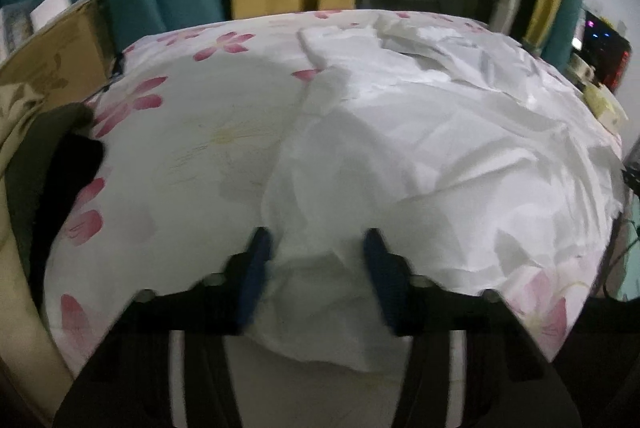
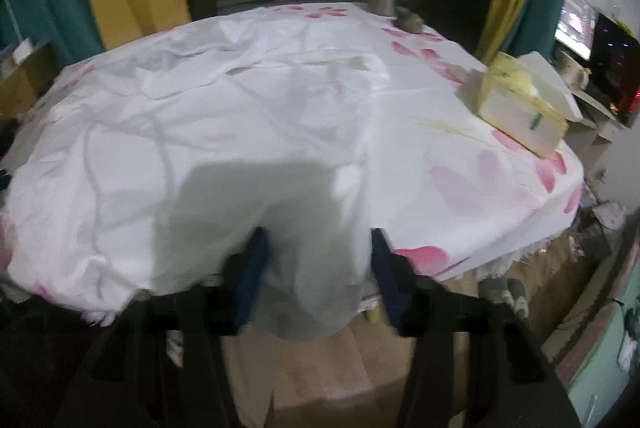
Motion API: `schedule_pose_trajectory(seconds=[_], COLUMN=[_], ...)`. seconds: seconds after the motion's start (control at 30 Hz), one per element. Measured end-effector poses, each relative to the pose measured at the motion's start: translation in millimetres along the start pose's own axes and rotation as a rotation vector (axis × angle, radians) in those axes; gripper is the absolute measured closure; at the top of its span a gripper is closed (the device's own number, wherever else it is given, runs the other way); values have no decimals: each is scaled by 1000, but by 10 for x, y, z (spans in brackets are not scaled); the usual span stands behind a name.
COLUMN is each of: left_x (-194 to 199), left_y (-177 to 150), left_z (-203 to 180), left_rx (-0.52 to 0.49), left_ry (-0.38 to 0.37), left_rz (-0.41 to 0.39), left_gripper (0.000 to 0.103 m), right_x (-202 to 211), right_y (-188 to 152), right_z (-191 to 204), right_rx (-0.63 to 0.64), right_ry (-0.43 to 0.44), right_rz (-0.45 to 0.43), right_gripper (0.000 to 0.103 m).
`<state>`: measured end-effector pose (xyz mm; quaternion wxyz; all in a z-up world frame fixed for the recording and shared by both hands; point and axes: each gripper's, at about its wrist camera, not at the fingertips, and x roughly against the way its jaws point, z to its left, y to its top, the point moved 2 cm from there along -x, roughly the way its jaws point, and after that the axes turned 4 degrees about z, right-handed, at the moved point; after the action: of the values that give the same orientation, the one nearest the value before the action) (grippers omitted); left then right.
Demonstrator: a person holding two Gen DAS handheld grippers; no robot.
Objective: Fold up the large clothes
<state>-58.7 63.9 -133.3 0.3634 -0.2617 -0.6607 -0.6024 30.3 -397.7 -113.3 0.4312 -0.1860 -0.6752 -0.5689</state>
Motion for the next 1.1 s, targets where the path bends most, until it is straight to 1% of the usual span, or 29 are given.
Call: schedule_pose_trajectory(seconds=[0.03,0.07,0.1,0.17,0.23,0.3,0.37,0.57,0.7,0.83,0.93,1.1], left_x=[-1,1,4,11,31,67,126,351,454,542,598,666], left_y=[2,1,-1,-7,-21,-36,-37,80,211,336,438,586], left_z=[-16,-42,-60,-92,-102,-97,-97,-107,-91,-55,-13,10], left_rx=[-9,-20,-23,-30,-28,-21,-14,-14,-8,2,17,50], left_ry=[-6,-23,-35,-50,-77,-106,-134,-135,-141,-146,-162,-209], left_rz=[0,0,0,0,0,-5,-19,-97,-138,-179,-209,-254], left_gripper=[71,82,87,95,96,97,97,97,97,97,97,97], right_x=[6,6,11,12,13,8,51,338,459,551,588,639], right_y=[-9,-13,-24,-23,-20,-1,36,256,348,441,486,573], right_z=[70,130,177,244,278,297,295,255,248,188,137,13], right_rx=[20,37,51,63,60,58,53,42,39,9,-10,-51], right_ry=[23,32,37,76,122,149,167,194,205,218,232,247], right_rz=[-4,-7,-8,-7,-4,-5,-24,-116,-152,-193,-210,-240], right_gripper=[88,91,92,93,94,95,95,95,95,95,95,95])
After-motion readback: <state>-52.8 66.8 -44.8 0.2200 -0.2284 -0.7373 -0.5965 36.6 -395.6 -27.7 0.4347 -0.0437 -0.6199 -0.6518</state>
